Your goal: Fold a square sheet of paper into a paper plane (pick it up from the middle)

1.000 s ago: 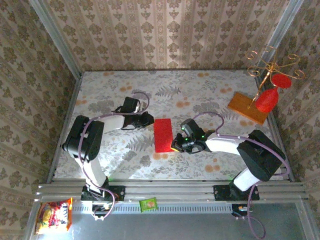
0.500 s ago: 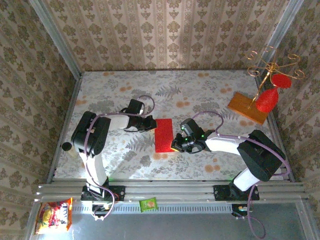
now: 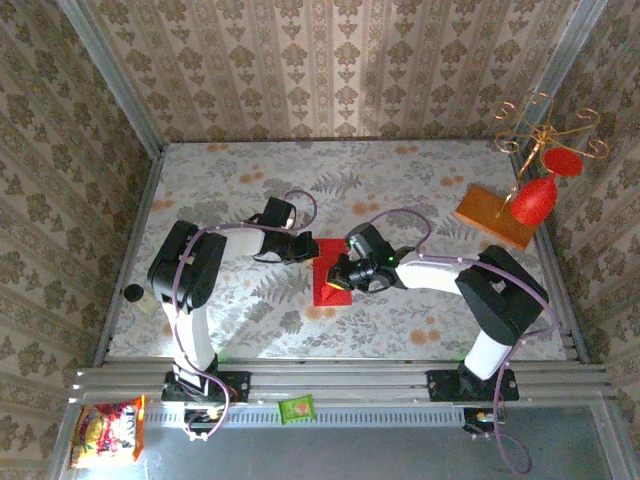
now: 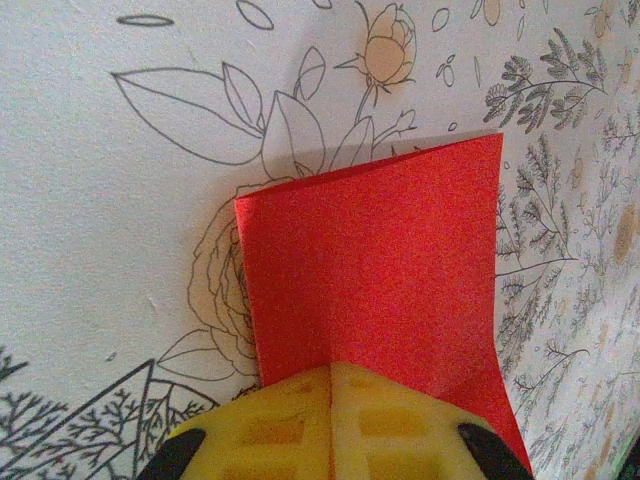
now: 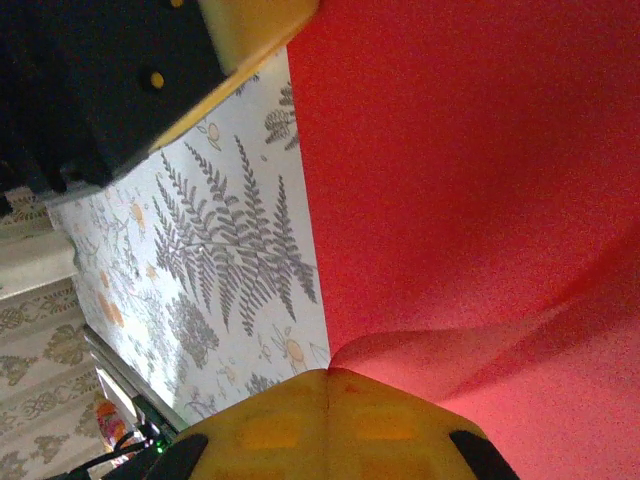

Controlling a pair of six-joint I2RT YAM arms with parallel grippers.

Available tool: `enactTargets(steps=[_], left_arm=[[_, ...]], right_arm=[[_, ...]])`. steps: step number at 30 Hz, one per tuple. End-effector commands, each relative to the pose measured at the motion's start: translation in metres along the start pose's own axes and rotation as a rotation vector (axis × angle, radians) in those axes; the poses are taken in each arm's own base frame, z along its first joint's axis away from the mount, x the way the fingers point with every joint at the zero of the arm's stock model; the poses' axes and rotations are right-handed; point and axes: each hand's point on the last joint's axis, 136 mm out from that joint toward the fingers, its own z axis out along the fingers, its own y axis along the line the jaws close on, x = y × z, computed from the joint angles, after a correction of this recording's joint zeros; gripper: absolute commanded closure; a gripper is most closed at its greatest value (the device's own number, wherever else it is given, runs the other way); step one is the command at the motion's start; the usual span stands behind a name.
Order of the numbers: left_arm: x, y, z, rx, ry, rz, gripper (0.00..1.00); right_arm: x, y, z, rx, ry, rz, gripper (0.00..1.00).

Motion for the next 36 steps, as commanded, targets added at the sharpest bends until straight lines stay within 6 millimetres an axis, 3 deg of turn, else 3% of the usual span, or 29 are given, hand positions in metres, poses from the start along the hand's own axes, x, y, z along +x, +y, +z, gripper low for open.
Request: enactTargets(steps=[1,10,36], left_arm=[[0.022,0.028,0.010,-0.094,0.073,-0.048,0.92],[0.024,0.030,0.011,-0.095,0.079,-0.061,0.92],[0.026,0.030,0.012,-0.094,0.089,-0.068,0.91]], right_arm=[[-0.011,0.009,0.007,-0.018,-0.021,-0.028,0.99],[-0.023,0.008,0.019,0.005,-0.048,-0.023,0.99],[-0.021,-0.001,0.039,-0.002,-0.008,-0.023,0.99]])
